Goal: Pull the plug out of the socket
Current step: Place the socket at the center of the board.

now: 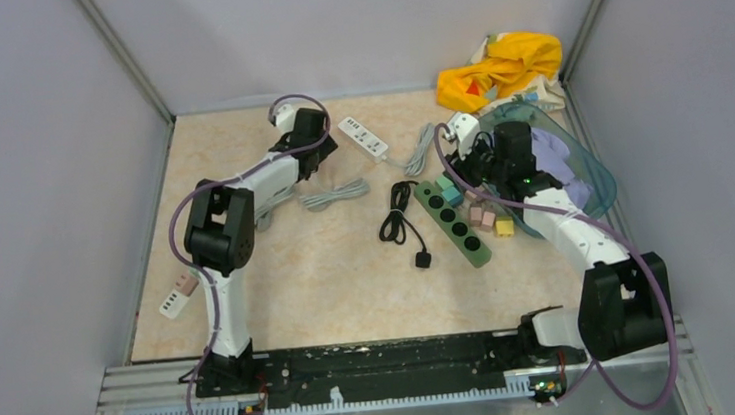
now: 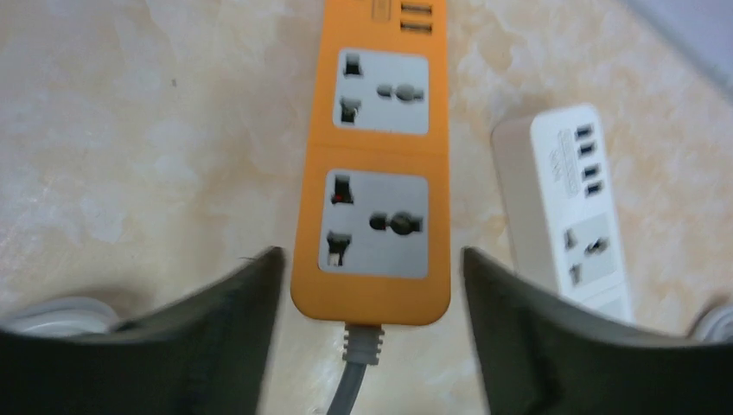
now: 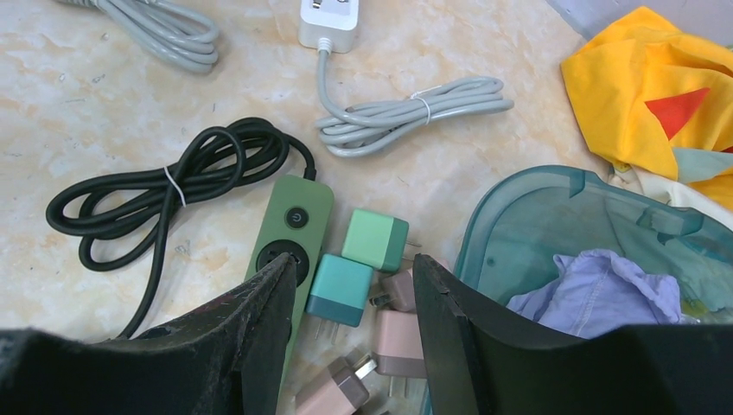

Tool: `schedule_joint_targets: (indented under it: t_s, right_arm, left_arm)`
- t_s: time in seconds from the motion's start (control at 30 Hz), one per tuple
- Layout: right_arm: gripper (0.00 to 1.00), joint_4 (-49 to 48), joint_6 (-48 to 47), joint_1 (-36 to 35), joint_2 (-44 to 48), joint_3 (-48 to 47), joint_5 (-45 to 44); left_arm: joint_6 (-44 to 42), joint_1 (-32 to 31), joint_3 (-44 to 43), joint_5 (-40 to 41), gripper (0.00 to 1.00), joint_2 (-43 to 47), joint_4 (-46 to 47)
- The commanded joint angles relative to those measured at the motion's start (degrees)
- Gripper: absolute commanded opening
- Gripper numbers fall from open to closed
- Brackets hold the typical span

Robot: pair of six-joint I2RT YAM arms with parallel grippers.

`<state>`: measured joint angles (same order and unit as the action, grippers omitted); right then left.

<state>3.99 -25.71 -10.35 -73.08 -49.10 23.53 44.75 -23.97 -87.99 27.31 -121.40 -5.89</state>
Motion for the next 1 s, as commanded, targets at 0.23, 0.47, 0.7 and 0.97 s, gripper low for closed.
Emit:
schedule_joint_targets:
  t_s: [0.23,0.47,0.7,0.97]
  right_arm:
    - [0.53,-2.37,0.62,0.09,2.50,-0.21,2.45]
    - [0.53,-2.31,0.75,0.07,2.58,-0.20,3.37]
    - [0.53,-2.21,1.06,0.09,2.68,-0.21,4.75]
    - [0.53,-1.17,0.21,0.07,2.77,-0.03,9.61]
  left_arm:
    - [-0.09,-0.18,5.78,-3.06,1.00,7.59,-6.15]
    - [-4.67,-0.67,17.55,-4.15,1.00,21.90,-3.93]
    - [-4.47,-0.68,34.36,-0.34,1.00,34.63,-2.58]
    - [1.60,-0.64,50.13,2.28,0.99,49.75,-5.58]
